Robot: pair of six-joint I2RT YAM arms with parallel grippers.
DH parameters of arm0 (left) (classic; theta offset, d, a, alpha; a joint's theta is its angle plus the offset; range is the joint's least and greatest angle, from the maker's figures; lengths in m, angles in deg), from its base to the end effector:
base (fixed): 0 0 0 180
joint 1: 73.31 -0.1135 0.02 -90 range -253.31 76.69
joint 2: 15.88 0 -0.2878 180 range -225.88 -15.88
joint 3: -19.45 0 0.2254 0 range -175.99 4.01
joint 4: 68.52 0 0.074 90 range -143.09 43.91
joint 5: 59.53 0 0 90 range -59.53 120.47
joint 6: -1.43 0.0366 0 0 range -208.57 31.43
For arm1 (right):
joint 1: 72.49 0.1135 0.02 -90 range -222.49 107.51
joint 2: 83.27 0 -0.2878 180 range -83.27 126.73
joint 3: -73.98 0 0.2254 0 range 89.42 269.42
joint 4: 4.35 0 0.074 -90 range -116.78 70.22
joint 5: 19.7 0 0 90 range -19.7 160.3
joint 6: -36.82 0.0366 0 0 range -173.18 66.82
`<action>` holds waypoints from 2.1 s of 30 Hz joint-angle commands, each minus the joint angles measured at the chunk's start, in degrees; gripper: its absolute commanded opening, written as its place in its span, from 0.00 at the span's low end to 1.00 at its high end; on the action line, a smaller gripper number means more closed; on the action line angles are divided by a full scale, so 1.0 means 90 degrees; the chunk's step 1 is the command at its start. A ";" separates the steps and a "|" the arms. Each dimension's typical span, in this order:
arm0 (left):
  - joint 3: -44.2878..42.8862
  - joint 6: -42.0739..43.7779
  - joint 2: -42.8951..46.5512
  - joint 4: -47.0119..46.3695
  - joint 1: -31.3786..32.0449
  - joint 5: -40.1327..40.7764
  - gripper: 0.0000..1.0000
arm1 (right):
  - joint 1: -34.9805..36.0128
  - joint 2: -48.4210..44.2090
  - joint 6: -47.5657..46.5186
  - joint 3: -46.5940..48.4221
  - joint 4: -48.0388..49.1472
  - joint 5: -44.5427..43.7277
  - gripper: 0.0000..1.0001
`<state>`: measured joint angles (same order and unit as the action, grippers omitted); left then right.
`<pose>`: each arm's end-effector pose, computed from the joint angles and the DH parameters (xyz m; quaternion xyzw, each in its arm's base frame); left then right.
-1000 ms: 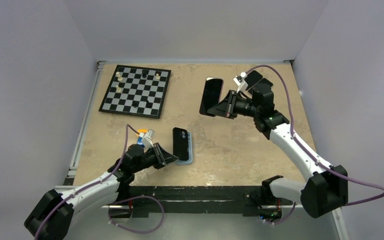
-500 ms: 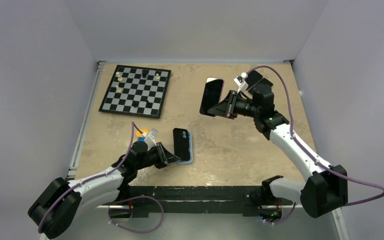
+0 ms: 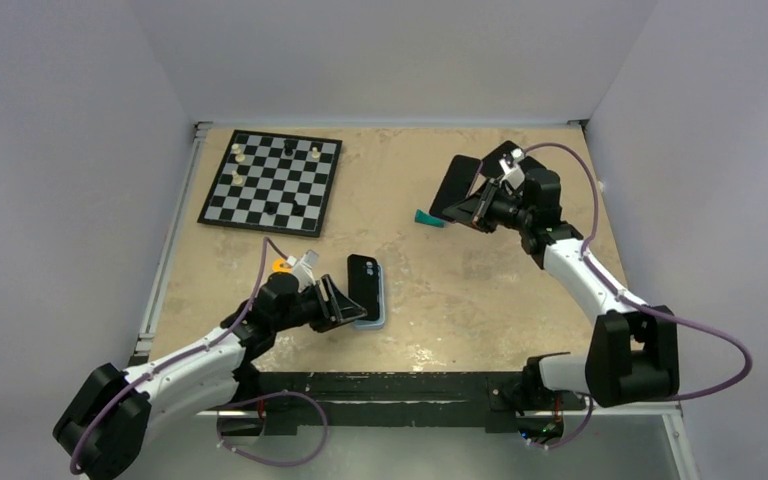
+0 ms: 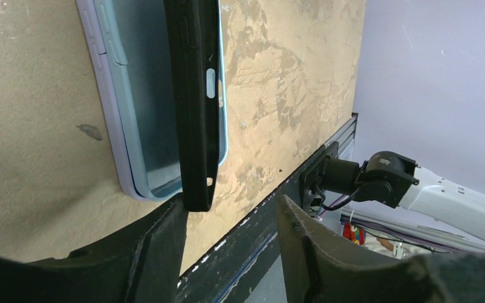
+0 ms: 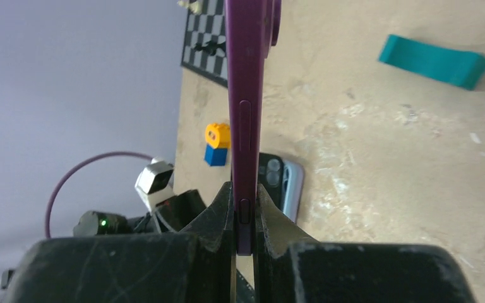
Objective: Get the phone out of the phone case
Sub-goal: Place the phone case on the phone case, then place the phone at the center of the board.
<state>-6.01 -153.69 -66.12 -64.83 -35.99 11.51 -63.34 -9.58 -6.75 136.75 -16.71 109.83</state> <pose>0.1010 -0.0919 0.1885 -0.1218 0.8430 -0.4820 0.2057 0.2475 0.0635 0.3066 0.0750 0.8042 0.4911 0.3261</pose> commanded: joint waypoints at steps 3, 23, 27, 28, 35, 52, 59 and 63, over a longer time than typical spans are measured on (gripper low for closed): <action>-0.0545 0.0362 0.0115 0.0768 0.0026 -0.0040 0.70 | -0.0609 0.0196 -0.0363 0.0352 0.0225 -0.0536 0.00; -0.1972 0.1111 0.0319 0.3576 0.0029 -0.0059 1.00 | -0.3257 0.3441 -0.1689 0.2667 -0.1060 -0.1480 0.04; -0.2598 0.1817 0.0785 0.4258 0.0023 0.0316 1.00 | -0.3432 0.4211 -0.1749 0.3112 -0.1153 -0.0954 0.06; -0.2792 0.2000 0.0878 0.4320 0.0029 0.0360 1.00 | -0.3442 0.4325 -0.1756 0.3190 -0.1174 -0.0871 0.07; -0.3807 0.2666 0.1028 0.3950 0.0028 0.0379 1.00 | -0.3449 0.4783 -0.1448 0.3547 -0.1183 -0.0548 0.15; -0.4731 0.3322 0.0990 0.3815 0.0024 0.0926 1.00 | -0.3451 0.4119 -0.1811 0.3090 -0.1655 -0.1611 0.77; -0.4623 0.3342 0.1177 0.3820 0.0015 0.1277 1.00 | -0.3323 0.2600 -0.1948 0.2027 -0.1720 -0.2875 0.85; -0.4336 0.3396 0.1526 0.3665 0.0016 0.1691 1.00 | -0.2509 0.1422 -0.2207 0.1623 -0.1952 -0.3519 0.87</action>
<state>-45.90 -124.95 -55.65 -28.68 -35.99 22.27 -92.63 12.65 -23.43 153.64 -33.17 85.86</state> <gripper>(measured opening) 0.997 0.868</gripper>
